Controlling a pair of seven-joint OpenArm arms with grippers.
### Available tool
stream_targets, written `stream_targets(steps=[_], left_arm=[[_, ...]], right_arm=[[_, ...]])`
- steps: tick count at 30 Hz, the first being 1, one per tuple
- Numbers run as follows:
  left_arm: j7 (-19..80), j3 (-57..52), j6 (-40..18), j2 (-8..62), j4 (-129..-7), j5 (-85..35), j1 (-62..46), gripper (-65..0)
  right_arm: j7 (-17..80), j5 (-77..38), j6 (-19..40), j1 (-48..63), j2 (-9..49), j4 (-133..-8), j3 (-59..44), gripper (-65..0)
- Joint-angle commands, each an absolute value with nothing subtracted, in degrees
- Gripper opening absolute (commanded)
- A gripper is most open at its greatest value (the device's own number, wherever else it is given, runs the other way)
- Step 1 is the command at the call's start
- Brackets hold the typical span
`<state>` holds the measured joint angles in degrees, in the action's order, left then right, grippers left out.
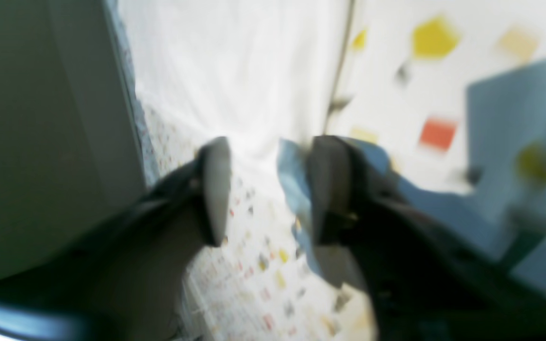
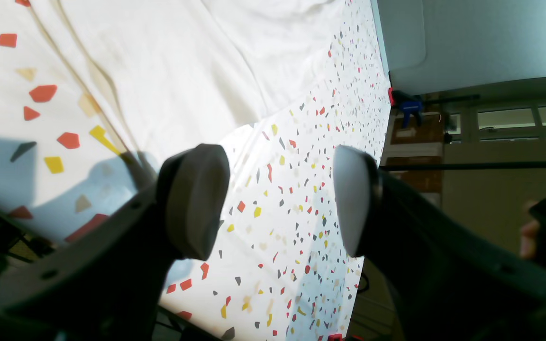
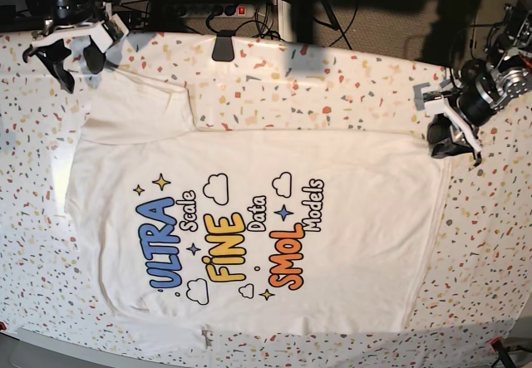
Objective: Fold the T-shirt properly
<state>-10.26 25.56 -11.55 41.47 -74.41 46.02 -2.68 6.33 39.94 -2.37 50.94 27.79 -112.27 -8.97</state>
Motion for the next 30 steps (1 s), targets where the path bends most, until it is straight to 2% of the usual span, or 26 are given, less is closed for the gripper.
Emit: stream_targets(steps=[1, 2, 3, 8, 14, 21, 30], left_arm=[[-10.7, 25.6, -12.0, 41.8, -74.6, 45.4, -2.5, -54.6], [-10.7, 25.6, -12.0, 41.5, -74.6, 45.4, -2.6, -61.7], [-10.5, 25.6, -12.0, 41.4, -74.6, 45.3, -2.6, -65.0], [-7.0, 25.6, -12.0, 41.3, -74.6, 43.9, -2.7, -65.0], [-6.9, 25.6, -12.0, 41.3, -74.6, 43.9, -2.7, -65.0], [-6.9, 25.6, -12.0, 41.3, -74.6, 43.9, -2.7, -65.0], [-6.9, 25.6, -12.0, 41.3, -74.6, 43.9, -2.7, -65.0]], right_arm=[[5.9, 39.9, -3.5, 51.4, 28.2, -113.3, -9.4, -27.5], [5.9, 39.9, -3.5, 51.4, 28.2, -113.3, -9.4, -27.5], [5.9, 39.9, -3.5, 51.4, 28.2, -113.3, -9.4, -27.5], [5.8, 39.9, -2.6, 51.4, 28.3, -113.2, -9.4, -27.5], [6.7, 33.6, 8.8, 48.8, 28.3, -113.2, -9.3, -27.5], [6.9, 29.6, 16.2, 42.8, 28.2, -112.1, -9.3, -27.5], [3.7, 29.4, 24.1, 36.8, 28.3, -102.3, -9.3, -27.6]])
